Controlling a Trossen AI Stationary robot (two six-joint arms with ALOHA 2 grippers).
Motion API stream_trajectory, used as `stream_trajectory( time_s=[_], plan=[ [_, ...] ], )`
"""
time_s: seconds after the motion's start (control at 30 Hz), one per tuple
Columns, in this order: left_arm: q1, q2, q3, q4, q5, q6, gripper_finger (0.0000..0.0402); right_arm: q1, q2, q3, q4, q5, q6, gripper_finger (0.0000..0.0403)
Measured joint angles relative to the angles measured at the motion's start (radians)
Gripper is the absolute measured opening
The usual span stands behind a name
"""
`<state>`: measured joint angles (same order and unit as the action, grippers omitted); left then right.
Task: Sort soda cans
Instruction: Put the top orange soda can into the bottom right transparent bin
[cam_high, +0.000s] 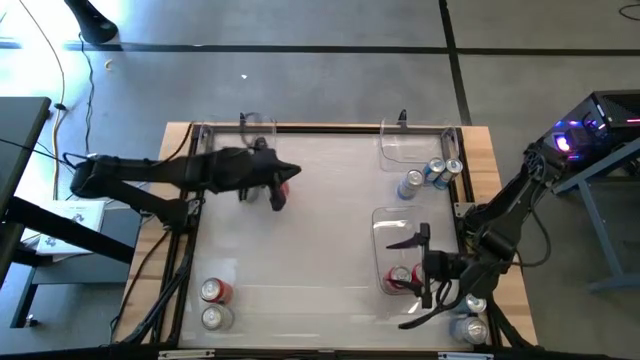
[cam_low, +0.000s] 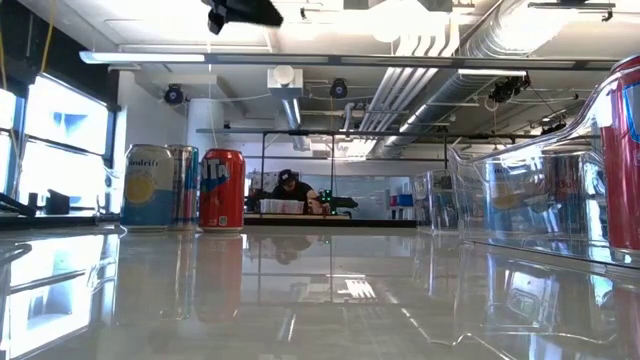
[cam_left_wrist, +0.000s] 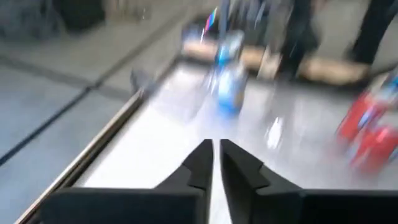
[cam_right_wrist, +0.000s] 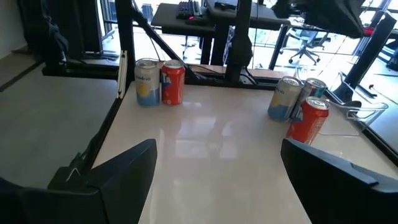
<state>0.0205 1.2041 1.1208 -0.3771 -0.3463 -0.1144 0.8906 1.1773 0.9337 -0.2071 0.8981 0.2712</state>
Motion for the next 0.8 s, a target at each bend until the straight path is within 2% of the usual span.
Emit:
stream_trajectory(
  time_s=[0.1, 0.2, 0.47, 0.6, 0.8],
  plan=[
    [0.030, 0.081, 0.144, -0.248, 0.045, 0.004, 0.0076, 0.000, 0.015, 0.000, 0.000, 0.007, 0.000, 0.0339],
    [0.066, 0.153, 0.232, -0.436, 0.113, 0.013, 0.0133, 0.000, 0.026, 0.000, 0.001, 0.009, 0.008, 0.0339],
    [0.184, 0.299, 0.262, -0.645, 0.189, 0.082, 0.0270, 0.000, 0.040, 0.000, 0.001, 0.009, 0.034, 0.0339],
    [0.229, 0.368, 0.262, -0.698, 0.188, 0.119, 0.0302, 0.000, 0.040, 0.000, 0.001, 0.009, 0.042, 0.0339],
    [0.285, 0.465, 0.262, -0.730, 0.169, 0.136, 0.0310, 0.000, 0.040, 0.000, 0.001, 0.009, 0.042, 0.0339]
  ],
)
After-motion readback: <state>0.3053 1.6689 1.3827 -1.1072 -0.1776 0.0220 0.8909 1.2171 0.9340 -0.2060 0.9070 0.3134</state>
